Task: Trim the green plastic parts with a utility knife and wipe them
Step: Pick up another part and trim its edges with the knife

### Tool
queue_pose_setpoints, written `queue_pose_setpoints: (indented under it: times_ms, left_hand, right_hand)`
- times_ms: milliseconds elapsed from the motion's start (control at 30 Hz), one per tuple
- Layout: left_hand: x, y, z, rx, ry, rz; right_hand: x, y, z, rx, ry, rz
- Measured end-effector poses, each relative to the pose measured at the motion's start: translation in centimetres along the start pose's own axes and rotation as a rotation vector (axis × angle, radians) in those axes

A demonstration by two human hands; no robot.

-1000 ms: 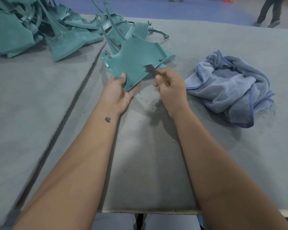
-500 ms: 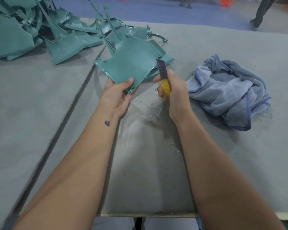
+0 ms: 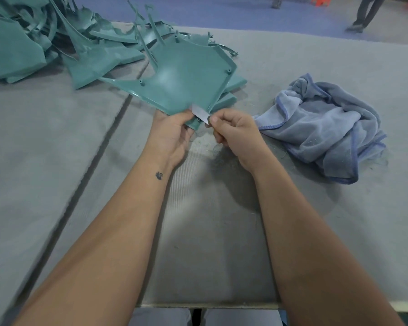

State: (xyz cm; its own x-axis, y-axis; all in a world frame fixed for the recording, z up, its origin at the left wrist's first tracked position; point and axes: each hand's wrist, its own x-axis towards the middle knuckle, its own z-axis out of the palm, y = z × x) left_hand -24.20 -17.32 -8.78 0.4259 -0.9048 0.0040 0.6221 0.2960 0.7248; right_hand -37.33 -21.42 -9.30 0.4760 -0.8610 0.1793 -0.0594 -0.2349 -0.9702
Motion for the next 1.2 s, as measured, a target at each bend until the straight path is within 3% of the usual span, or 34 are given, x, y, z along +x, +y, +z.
queue_pose_setpoints:
  times_ms: [233, 467, 667, 867, 1033, 1200]
  left_hand:
    - [0.3, -0.1, -0.2, -0.013, 0.018, -0.031]
    - [0.1, 0.3, -0.5, 0.029, 0.03, -0.056]
    - [0.0, 0.5, -0.8, 0.046, 0.001, -0.056]
    - [0.0, 0.9, -1.1, 0.077, -0.019, -0.104]
    - [-0.1, 1.1, -1.4, 0.027, -0.067, -0.123]
    - [0.1, 1.3, -1.7, -0.007, -0.052, -0.173]
  right_hand:
    - [0.2, 0.4, -0.3, 0.018, 0.012, 0.017]
    - [0.8, 0.7, -1.0, 0.211, 0.214, 0.046]
    - [0.4, 0.9, -0.9, 0.091, -0.056, -0.035]
    - [0.8, 1.0, -1.4, 0.269, 0.11, -0.009]
    - [0.5, 1.3, -0.9, 0.067, -0.125, -0.063]
    - [0.6, 1.1, -1.3, 0.243, 0.036, -0.076]
